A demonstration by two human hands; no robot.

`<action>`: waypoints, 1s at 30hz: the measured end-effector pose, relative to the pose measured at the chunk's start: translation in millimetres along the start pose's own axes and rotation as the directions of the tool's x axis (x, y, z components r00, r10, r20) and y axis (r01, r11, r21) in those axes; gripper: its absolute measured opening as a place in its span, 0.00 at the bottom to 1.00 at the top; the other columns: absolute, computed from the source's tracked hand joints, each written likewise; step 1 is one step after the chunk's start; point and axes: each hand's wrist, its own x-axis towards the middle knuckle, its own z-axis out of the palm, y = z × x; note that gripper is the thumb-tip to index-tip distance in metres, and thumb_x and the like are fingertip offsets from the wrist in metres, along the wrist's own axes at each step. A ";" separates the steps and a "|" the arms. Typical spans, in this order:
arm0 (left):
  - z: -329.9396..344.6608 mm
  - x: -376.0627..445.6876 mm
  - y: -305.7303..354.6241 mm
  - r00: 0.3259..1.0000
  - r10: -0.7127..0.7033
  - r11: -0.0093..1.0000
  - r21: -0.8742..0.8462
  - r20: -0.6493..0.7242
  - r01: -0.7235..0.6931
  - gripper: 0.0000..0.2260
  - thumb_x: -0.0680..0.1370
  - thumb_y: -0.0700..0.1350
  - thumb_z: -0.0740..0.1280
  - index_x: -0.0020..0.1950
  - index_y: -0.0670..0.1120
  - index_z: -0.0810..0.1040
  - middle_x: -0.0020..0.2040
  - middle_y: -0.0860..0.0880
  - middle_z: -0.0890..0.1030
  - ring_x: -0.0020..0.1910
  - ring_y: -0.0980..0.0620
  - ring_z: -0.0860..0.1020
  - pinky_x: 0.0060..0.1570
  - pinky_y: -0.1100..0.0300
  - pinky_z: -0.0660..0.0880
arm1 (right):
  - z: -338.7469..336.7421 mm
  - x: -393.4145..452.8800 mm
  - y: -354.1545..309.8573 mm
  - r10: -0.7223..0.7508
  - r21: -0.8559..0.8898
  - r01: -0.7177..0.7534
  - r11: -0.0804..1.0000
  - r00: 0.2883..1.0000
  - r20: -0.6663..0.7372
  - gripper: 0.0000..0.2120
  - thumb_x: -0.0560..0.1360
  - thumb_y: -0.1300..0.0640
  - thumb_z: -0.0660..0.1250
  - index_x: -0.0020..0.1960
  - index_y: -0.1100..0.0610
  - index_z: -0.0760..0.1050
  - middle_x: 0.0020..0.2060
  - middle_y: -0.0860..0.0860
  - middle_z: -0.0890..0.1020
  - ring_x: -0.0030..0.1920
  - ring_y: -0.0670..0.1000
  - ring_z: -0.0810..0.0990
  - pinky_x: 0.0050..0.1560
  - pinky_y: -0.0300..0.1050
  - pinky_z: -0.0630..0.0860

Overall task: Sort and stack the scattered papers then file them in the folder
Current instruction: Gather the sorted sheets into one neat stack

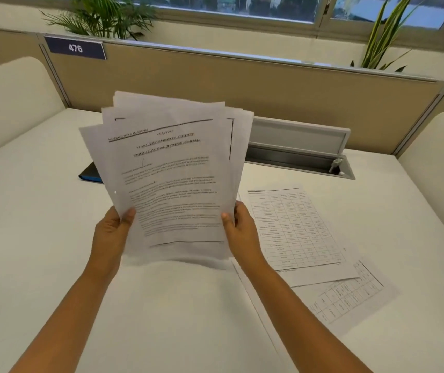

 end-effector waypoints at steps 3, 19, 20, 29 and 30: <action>6.5 3.3 9.6 0.997 0.071 0.997 0.038 -0.030 -0.069 0.19 0.71 0.53 0.64 0.60 0.50 0.74 0.52 0.57 0.80 0.48 0.63 0.80 0.45 0.69 0.78 | -6.3 1.6 -7.8 -0.081 0.049 0.082 0.995 0.997 -0.008 0.10 0.78 0.56 0.61 0.58 0.50 0.65 0.52 0.45 0.76 0.52 0.45 0.77 0.48 0.35 0.78; 42.6 -3.4 64.0 0.935 0.353 0.927 0.155 -0.045 -0.342 0.05 0.75 0.52 0.62 0.47 0.60 0.66 0.43 0.67 0.79 0.44 0.61 0.81 0.34 0.70 0.77 | -9.0 -13.5 -46.2 -0.248 0.249 0.256 0.934 0.967 -0.064 0.14 0.74 0.56 0.66 0.52 0.40 0.66 0.48 0.37 0.76 0.48 0.42 0.80 0.37 0.31 0.78; 42.9 -3.8 67.4 0.925 0.377 0.918 0.154 -0.059 -0.364 0.06 0.76 0.51 0.62 0.48 0.61 0.65 0.44 0.68 0.78 0.45 0.62 0.80 0.36 0.70 0.77 | -9.5 -13.9 -49.2 -0.285 0.253 0.293 0.922 0.956 -0.069 0.14 0.73 0.55 0.66 0.53 0.40 0.66 0.48 0.36 0.76 0.49 0.39 0.79 0.38 0.30 0.77; 44.0 -5.6 52.0 0.976 0.213 0.974 0.095 -0.054 -0.207 0.26 0.69 0.51 0.66 0.65 0.46 0.67 0.56 0.50 0.78 0.51 0.52 0.79 0.44 0.58 0.80 | -5.6 -11.1 -37.7 -0.261 0.216 0.251 0.944 0.965 0.020 0.19 0.70 0.53 0.70 0.56 0.41 0.68 0.48 0.36 0.77 0.50 0.40 0.79 0.38 0.28 0.76; 44.1 -4.9 45.9 0.984 0.174 0.980 0.101 -0.028 -0.171 0.26 0.69 0.51 0.66 0.65 0.45 0.67 0.57 0.47 0.77 0.53 0.49 0.78 0.46 0.56 0.79 | -4.4 -10.6 -30.7 -0.214 0.218 0.201 0.955 0.976 0.038 0.19 0.70 0.54 0.71 0.57 0.42 0.68 0.49 0.39 0.77 0.50 0.43 0.79 0.39 0.30 0.78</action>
